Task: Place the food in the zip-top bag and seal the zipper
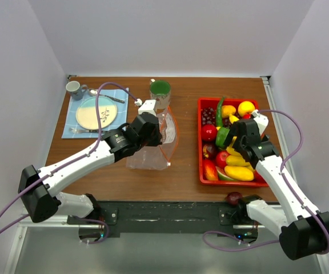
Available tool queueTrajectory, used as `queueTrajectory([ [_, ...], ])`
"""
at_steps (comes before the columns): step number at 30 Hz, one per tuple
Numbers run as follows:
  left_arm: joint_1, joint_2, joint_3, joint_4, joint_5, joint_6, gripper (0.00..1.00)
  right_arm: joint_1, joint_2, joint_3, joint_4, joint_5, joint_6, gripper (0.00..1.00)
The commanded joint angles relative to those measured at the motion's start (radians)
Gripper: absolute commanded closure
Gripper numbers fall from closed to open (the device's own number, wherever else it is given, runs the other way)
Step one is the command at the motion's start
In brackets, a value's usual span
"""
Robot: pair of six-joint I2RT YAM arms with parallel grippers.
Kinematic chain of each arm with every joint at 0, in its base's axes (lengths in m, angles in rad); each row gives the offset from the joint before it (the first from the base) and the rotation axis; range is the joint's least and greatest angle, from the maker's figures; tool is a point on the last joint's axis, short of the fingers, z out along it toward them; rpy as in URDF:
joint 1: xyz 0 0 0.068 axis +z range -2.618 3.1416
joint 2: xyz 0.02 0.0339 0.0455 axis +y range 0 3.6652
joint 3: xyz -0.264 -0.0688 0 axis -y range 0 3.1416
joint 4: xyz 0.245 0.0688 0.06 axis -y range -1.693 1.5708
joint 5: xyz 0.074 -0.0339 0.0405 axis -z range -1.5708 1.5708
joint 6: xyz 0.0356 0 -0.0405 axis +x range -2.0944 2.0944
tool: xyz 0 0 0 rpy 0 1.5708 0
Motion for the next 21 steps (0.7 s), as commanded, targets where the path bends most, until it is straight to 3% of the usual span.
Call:
queueTrajectory([
  [1, -0.003, 0.001, 0.024, 0.029, 0.01, 0.027, 1.0, -0.008, -0.03, 0.016, -0.006, 0.026, 0.007, 0.07],
  [4, -0.003, 0.001, 0.026, 0.031, 0.011, 0.025, 1.0, -0.008, -0.038, 0.024, -0.019, 0.034, 0.005, 0.28],
  [7, -0.003, 0.003, 0.026, 0.031, 0.014, 0.025, 1.0, -0.008, -0.044, 0.033, -0.033, 0.038, 0.004, 0.39],
  [10, -0.003, 0.004, 0.026, 0.034, 0.016, 0.024, 1.0, -0.008, -0.051, 0.05, -0.053, 0.035, 0.001, 0.44],
  [18, -0.003, 0.013, 0.03, 0.04, 0.026, 0.022, 1.0, -0.008, -0.085, 0.143, -0.113, 0.0, -0.012, 0.46],
  [21, -0.003, 0.019, 0.032, 0.043, 0.031, 0.022, 1.0, -0.008, -0.091, 0.168, -0.115, -0.076, -0.015, 0.47],
])
